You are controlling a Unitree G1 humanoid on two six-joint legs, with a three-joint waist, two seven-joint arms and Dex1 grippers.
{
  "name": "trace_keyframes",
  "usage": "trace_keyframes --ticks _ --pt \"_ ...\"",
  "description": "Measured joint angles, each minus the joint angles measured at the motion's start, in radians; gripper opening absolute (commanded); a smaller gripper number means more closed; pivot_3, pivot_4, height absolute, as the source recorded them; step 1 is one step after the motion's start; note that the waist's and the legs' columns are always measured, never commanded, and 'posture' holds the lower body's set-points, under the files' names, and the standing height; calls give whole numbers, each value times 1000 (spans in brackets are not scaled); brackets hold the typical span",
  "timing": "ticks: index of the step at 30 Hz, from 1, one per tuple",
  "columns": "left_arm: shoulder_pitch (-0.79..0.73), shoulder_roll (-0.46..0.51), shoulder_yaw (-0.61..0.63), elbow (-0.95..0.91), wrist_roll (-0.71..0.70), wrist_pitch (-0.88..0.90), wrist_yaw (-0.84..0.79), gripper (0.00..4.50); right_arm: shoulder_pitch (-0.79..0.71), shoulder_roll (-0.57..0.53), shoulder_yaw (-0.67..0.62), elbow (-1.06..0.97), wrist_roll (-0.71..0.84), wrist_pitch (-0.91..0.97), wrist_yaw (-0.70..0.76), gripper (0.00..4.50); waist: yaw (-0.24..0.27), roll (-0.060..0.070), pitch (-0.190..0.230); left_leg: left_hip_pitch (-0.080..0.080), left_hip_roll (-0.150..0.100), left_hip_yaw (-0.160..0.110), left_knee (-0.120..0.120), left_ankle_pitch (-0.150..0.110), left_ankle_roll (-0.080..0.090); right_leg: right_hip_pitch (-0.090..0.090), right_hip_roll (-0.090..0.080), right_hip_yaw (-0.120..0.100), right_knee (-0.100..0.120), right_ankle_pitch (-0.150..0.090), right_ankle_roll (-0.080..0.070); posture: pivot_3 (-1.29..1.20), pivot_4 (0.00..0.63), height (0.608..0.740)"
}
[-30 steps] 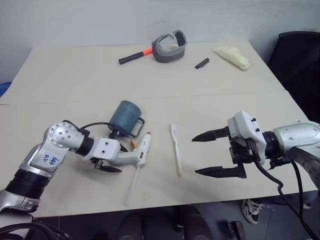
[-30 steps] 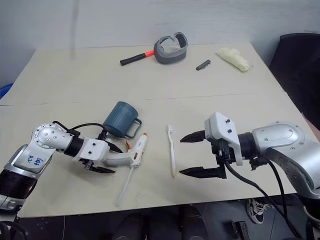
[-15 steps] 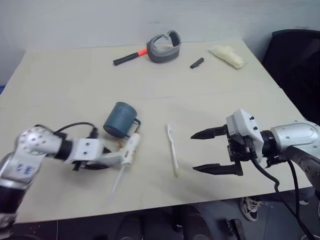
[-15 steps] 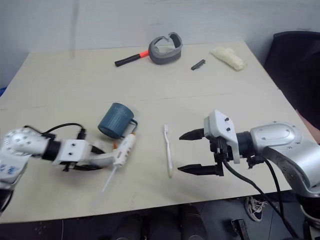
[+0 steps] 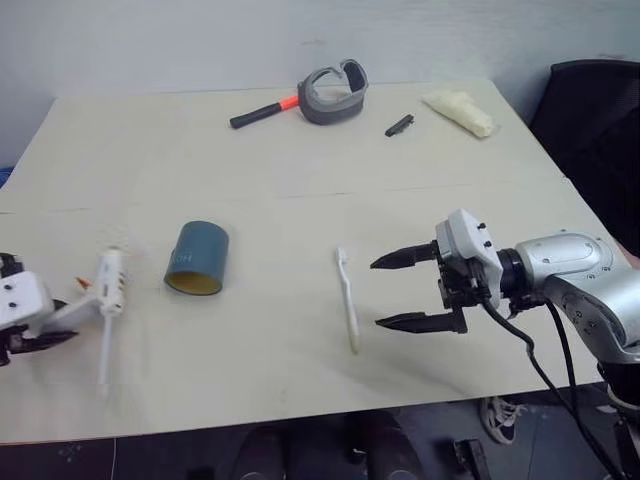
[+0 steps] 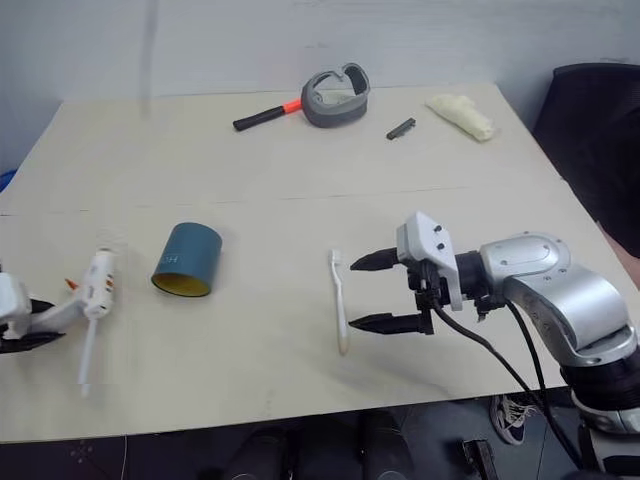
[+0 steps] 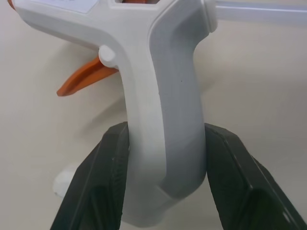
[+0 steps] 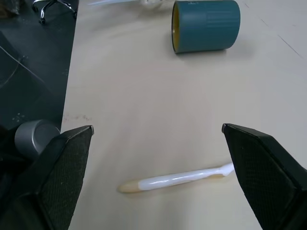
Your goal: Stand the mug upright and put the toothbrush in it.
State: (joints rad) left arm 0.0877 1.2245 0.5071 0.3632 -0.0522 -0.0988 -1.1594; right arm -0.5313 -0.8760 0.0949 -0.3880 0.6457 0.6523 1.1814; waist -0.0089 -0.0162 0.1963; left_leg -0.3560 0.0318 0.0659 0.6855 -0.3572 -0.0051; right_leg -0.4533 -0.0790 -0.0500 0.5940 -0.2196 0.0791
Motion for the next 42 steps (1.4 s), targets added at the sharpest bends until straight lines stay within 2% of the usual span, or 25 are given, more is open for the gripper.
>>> trace_keyframes --ticks 5,10,13,14,15,20,26,31,34,38,42 --pt "-104 18 -56 206 56 -61 131 2216 -3 21 15 5 -11 -11 8 4500 6 -1 -1 -2 0 4 0 -1 0 -5 0 -2 1 0 0 0 150 740" --pt "-265 27 -188 460 143 -139 251 2216 0 25 14 6 -26 -18 15 4500 6 -4 -2 -3 0 10 0 -1 0 -8 -1 -3 3 0 0 0 150 740" --pt "-350 26 -251 549 168 -160 280 2216 -1 25 14 6 -29 -18 16 4500 6 -7 -4 -3 1 11 0 -1 0 -9 -1 -4 4 0 0 0 150 740" --pt "-371 26 -264 570 171 -163 285 2698 -1 25 14 6 -29 -18 15 4500 6 -8 -4 -2 1 12 0 -1 0 -9 -1 -4 4 0 0 0 150 740" --pt "-385 26 -273 583 171 -164 288 2846 -1 25 14 6 -29 -17 15 4500 6 -8 -5 -2 1 13 0 -1 0 -9 -1 -4 5 0 0 0 150 740" --pt "-412 28 -296 622 166 -185 282 4405 4 25 9 2 -28 -8 4 4500 5 -9 -5 0 2 17 0 -3 0 -9 -2 -4 6 0 0 0 150 740" --pt "-326 103 -245 605 107 -307 218 4457 34 22 -13 -6 -20 11 -7 4500 5 -10 -6 2 3 24 0 -5 0 -11 -3 -5 7 0 -1 0 150 740" --pt "-230 155 -124 397 -65 -378 -8 4457 36 17 -27 -8 -18 15 -5 4500 7 -10 -6 3 3 25 0 -6 0 -11 -6 -9 7 0 -2 0 150 740" --pt "-239 158 -116 229 -148 -346 -101 4457 34 17 -27 -7 -10 26 -1 4500 9 -10 -6 3 3 26 0 -5 0 -11 -6 -9 7 0 -2 0 150 740" --pt "-339 133 -232 98 -148 -432 -169 4457 15 12 -30 0 -3 30 14 4500 8 -10 -5 4 2 27 0 -5 0 -11 -4 -8 7 0 -2 0 150 740" --pt "-540 45 -422 164 -36 -614 -222 4457 -7 5 -40 3 5 43 11 4500 6 -10 -5 4 3 27 0 -4 -2 -11 -2 -8 8 1 -3 0 150 740"
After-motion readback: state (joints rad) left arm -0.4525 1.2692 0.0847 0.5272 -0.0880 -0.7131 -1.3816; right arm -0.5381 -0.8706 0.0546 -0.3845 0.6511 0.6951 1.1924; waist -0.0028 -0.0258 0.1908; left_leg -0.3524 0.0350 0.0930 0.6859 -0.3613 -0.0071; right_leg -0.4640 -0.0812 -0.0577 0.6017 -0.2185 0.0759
